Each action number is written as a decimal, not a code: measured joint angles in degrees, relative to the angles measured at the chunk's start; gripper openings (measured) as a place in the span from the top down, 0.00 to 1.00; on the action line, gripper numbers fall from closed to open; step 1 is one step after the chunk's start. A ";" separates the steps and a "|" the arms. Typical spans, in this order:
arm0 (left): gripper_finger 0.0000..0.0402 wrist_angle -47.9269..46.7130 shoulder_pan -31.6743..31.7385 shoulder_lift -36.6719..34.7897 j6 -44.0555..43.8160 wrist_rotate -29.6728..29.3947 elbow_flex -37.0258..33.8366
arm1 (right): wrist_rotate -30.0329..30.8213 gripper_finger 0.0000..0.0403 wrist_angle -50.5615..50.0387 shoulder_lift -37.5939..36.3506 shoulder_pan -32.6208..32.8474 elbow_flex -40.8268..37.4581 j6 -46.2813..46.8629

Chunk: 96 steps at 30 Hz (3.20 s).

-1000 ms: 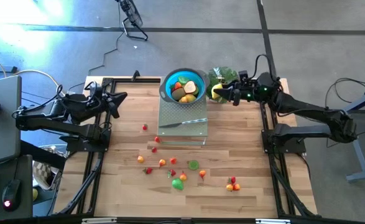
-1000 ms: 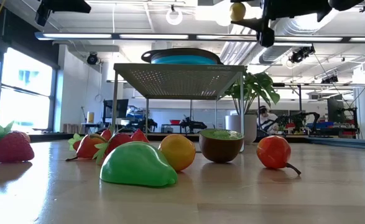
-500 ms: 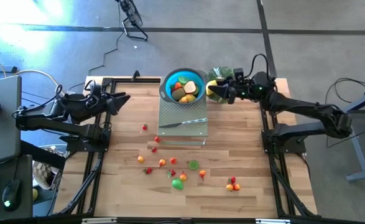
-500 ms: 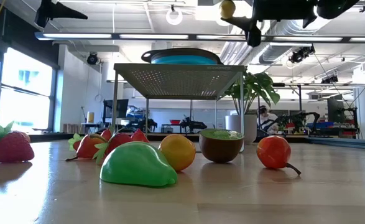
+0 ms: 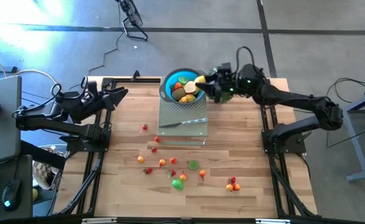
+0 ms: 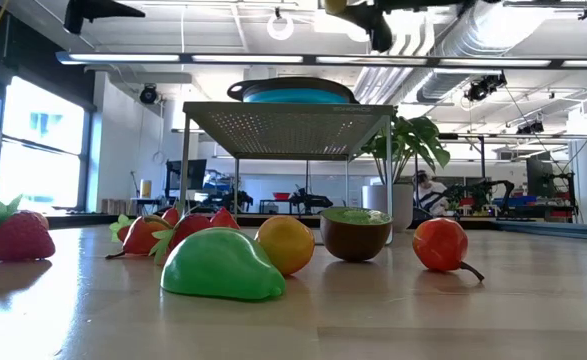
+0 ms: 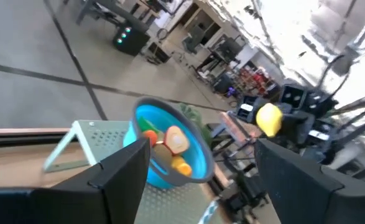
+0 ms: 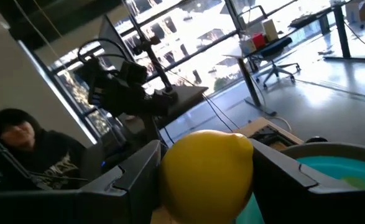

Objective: Pick & Place Fruit
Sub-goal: Put the yellow lemon in the blue bowl on the shelf, then put the red strawberry in the blue bowl on the shelf

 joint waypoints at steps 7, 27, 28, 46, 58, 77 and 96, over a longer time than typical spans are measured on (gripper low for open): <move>0.35 -2.01 0.00 0.08 3.62 -0.43 0.02 | 1.20 0.49 -5.55 5.86 0.37 7.50 -1.05; 0.46 -2.88 0.00 -2.23 13.81 -0.06 0.02 | 2.46 0.49 -8.73 17.29 0.37 17.50 -1.14; 0.46 -3.00 -0.02 -2.57 14.24 -0.05 0.02 | 2.54 0.49 -8.66 17.67 0.37 18.03 -1.29; 0.46 -2.55 0.00 -3.73 15.75 -0.26 0.02 | 5.89 0.49 -13.26 21.94 2.10 23.63 -6.92; 0.46 -2.76 -0.01 -3.58 17.38 -0.26 0.02 | 10.66 0.49 -25.15 21.98 5.38 23.63 -11.45; 0.46 -3.18 -0.01 -3.58 17.34 -0.28 0.02 | 22.15 0.45 -35.13 21.96 6.09 23.61 -19.08; 0.46 -3.96 0.00 -3.58 17.23 0.87 0.02 | 19.61 0.33 -34.63 13.49 6.22 23.54 -19.81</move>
